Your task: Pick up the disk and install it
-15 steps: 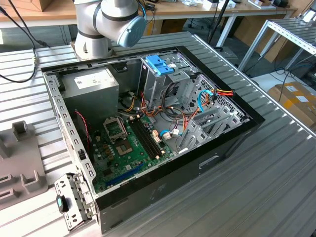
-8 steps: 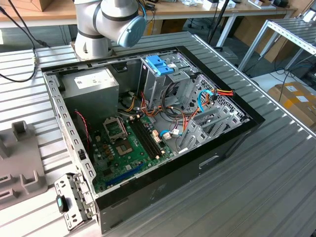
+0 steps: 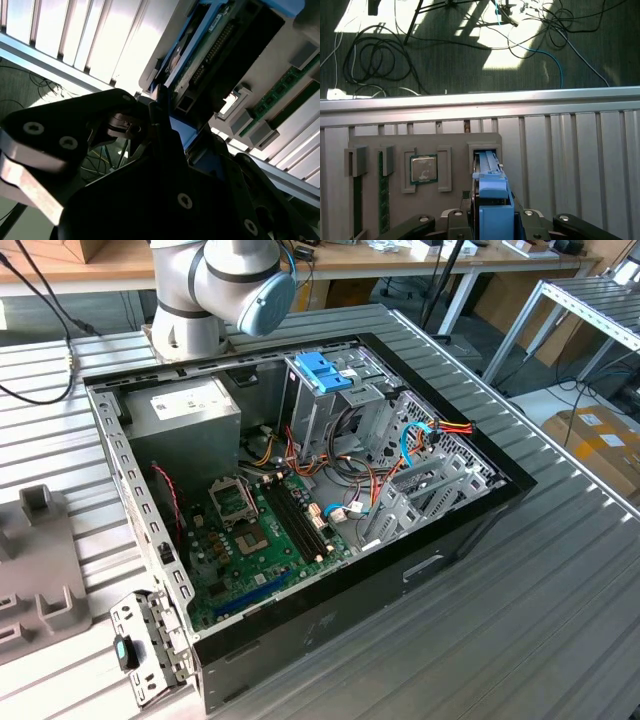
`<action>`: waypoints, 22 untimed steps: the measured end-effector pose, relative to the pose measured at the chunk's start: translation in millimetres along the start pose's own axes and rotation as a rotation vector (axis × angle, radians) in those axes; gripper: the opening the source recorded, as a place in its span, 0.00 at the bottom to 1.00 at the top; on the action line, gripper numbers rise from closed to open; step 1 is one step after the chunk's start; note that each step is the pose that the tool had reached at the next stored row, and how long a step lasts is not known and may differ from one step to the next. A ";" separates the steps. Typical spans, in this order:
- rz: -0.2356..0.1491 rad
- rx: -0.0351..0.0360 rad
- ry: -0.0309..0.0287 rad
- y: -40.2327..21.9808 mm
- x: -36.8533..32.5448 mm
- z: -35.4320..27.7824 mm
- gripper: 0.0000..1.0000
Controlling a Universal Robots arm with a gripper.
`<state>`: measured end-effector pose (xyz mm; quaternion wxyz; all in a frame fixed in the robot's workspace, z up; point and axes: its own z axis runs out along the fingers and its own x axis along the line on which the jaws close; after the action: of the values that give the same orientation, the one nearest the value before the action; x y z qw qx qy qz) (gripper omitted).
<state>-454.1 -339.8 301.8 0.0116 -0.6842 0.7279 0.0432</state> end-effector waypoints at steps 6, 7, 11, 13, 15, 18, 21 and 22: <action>0.000 -0.0006 0.0003 0.1 -1.2 -0.5 0.37; 0.000 -0.0003 0.0002 0.1 -1.8 -0.2 0.37; 0.000 -0.0003 0.0001 0.2 -2.2 -0.2 0.37; 0.000 -0.0004 0.0002 0.2 -2.3 -0.6 0.37; 0.000 -0.0001 0.0001 0.2 -2.3 -1.2 0.37; 0.000 -0.0003 0.0001 0.3 -2.4 -3.0 0.37; 0.000 -0.0003 0.0001 0.4 -2.6 -5.6 0.37; 0.000 -0.0004 0.0002 0.4 -2.7 -6.2 0.37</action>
<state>-454.1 -337.6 308.2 0.0115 -0.6842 0.7279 0.0432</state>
